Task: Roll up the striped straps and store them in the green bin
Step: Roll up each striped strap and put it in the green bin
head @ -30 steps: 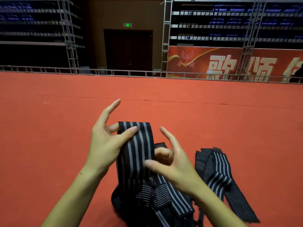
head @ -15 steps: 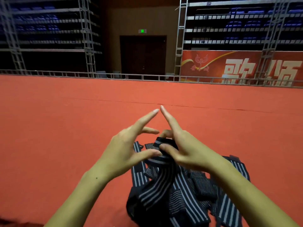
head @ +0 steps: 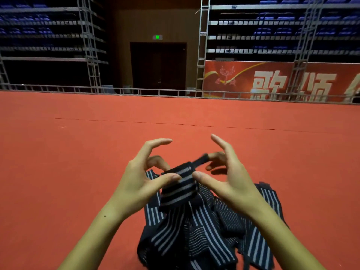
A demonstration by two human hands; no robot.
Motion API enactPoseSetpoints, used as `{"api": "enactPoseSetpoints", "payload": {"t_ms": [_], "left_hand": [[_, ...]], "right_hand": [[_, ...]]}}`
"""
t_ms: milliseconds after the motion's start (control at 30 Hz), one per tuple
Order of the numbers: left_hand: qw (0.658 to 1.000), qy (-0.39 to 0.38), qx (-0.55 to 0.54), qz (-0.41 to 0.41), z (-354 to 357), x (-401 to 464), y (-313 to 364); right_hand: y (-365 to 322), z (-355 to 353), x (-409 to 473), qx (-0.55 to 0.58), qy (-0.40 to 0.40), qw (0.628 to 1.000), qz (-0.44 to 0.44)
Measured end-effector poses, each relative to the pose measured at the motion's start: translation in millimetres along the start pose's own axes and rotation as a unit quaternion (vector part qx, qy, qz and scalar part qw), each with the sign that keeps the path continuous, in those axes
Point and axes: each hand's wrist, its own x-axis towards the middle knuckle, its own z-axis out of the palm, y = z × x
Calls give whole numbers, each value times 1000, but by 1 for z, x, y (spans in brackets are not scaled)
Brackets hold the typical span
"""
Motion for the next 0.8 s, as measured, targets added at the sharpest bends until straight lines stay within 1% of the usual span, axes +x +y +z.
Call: {"api": "enactPoseSetpoints", "payload": {"t_ms": [33, 67, 133, 167, 200, 267, 333, 400, 467, 500, 533, 567, 600, 633, 700, 767, 800], "left_hand": [[1000, 25, -14, 0, 2, -2, -2], [999, 48, -20, 3, 4, -3, -4], [996, 83, -27, 5, 9, -7, -7], [996, 90, -28, 3, 10, -9, -9], [996, 89, -23, 0, 11, -11, -10], [998, 65, -6, -4, 12, -15, -14], [998, 55, 5, -3, 15, -18, -19], [996, 88, 3, 1, 17, -19, -25], [990, 139, -6, -5, 18, -20, -31], [988, 155, -5, -11, 20, -20, -34], [987, 157, -3, -15, 21, -21, -36], [989, 148, -1, -18, 23, -21, -38], [991, 129, -1, -23, 26, -21, -40], [994, 106, -2, -29, 27, -21, -42], [996, 80, 3, -40, 28, -18, -47], [992, 114, 13, -47, 24, -14, -56], [989, 134, 14, -55, 20, -12, -61]], "right_hand": [[2, 3, -7, 23, 17, 999, 40], [4, 8, -13, 67, 12, 994, 90], [6, 23, -19, 184, -26, 967, 172], [8, 29, -18, 234, -25, 955, 181], [10, 34, -14, 257, -8, 952, 166], [10, 37, -2, 255, 32, 959, 119], [12, 39, 12, 239, 38, 966, 94], [22, 43, 17, 195, 27, 975, 106], [34, 50, 14, 145, -18, 975, 168], [39, 55, 10, 164, -51, 963, 208], [43, 59, 8, 216, -76, 944, 240], [46, 62, 7, 268, -78, 928, 248], [52, 64, 9, 285, -57, 928, 231], [55, 63, 13, 271, -36, 939, 208], [64, 61, 23, 243, -31, 955, 167], [80, 57, 31, 182, -37, 969, 162], [96, 54, 34, 106, -29, 980, 166]]}}
